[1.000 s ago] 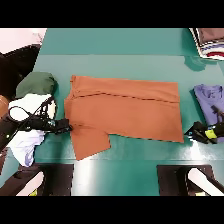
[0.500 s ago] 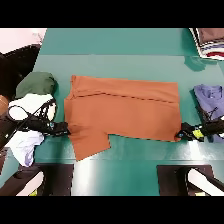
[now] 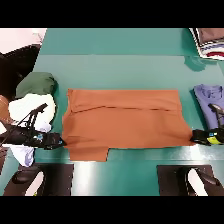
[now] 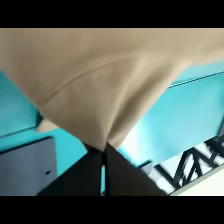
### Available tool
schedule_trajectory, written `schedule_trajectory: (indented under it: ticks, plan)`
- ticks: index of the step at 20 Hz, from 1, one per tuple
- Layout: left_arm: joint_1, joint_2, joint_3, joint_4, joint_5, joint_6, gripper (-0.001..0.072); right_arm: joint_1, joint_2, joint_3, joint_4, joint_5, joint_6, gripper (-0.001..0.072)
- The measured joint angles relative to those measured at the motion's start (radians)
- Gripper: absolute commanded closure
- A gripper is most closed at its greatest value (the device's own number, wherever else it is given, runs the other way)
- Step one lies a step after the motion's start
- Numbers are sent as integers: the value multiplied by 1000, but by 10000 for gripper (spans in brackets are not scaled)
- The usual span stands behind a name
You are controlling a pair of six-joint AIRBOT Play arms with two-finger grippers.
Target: Fold the shirts.
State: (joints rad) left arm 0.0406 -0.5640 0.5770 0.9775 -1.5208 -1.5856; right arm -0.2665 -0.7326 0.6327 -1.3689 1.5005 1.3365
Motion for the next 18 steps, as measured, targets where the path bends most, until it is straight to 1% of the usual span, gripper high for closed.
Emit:
schedule_trajectory:
  ticks: [2, 5, 10, 13, 15, 16, 17, 18]
  plan:
    - [0, -23, 39, -4, 69, 6, 683, 19, -28, 68, -4, -7, 4, 696]
    - [0, -147, 119, 2, 205, 59, 682, 86, -154, 193, -6, -58, 7, 694]
    - [0, -494, 313, 6, 397, 164, 681, 185, -446, 425, -8, -156, 28, 692]
    - [0, -690, 440, -2, 461, 232, 679, 215, -594, 550, -9, -175, 33, 692]
    - [0, -779, 504, -10, 491, 263, 678, 221, -673, 620, 2, -179, 34, 688]
    - [0, -810, 530, -10, 503, 272, 678, 219, -706, 652, 22, -180, 34, 562]
    - [0, -832, 550, -12, 520, 276, 677, 213, -732, 679, 43, -183, 34, 339]
    - [0, -850, 570, -13, 533, 277, 622, 201, -757, 704, 73, -191, 30, 262]
